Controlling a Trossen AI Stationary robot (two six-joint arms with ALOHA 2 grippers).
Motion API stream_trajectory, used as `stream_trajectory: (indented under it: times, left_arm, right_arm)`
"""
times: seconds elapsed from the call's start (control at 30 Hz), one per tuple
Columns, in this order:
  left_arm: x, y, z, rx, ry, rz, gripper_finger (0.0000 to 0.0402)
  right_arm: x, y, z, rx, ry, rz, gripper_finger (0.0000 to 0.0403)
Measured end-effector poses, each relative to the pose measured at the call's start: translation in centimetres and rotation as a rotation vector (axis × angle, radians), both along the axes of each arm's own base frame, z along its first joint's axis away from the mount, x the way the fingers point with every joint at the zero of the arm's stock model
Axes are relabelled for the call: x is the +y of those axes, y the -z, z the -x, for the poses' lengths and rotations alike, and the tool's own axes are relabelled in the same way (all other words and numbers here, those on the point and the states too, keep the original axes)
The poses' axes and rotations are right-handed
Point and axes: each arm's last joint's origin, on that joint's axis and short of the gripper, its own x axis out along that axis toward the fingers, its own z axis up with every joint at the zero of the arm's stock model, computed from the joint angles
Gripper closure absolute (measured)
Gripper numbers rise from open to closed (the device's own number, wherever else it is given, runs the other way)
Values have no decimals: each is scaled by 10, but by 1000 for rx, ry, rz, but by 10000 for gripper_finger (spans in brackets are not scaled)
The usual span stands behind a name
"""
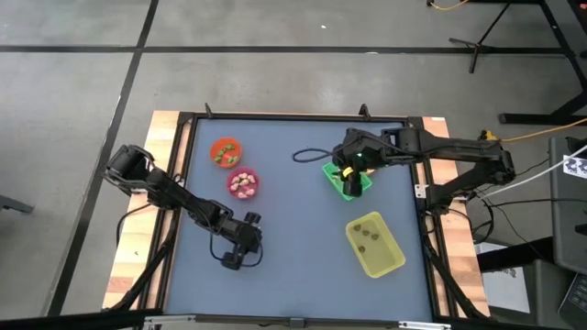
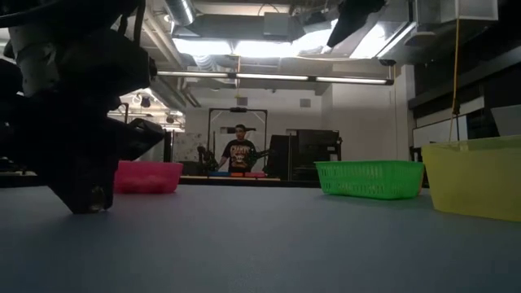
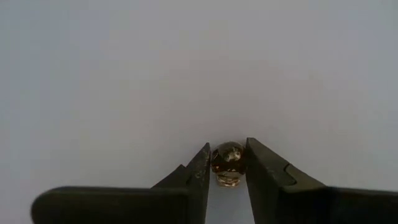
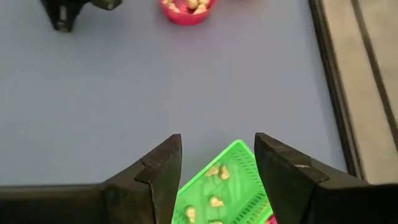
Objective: Sort Halloween decoration
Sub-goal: Put the white skull toy into the pink bin
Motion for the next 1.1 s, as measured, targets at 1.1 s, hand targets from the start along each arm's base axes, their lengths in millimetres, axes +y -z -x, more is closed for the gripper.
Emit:
stream_trajectory:
  times: [1.1]
  left_arm:
    - [22,-83,-77,-899,-402,175,343]
  right_arm:
    - [21,117,174,-724,-65,-164,203]
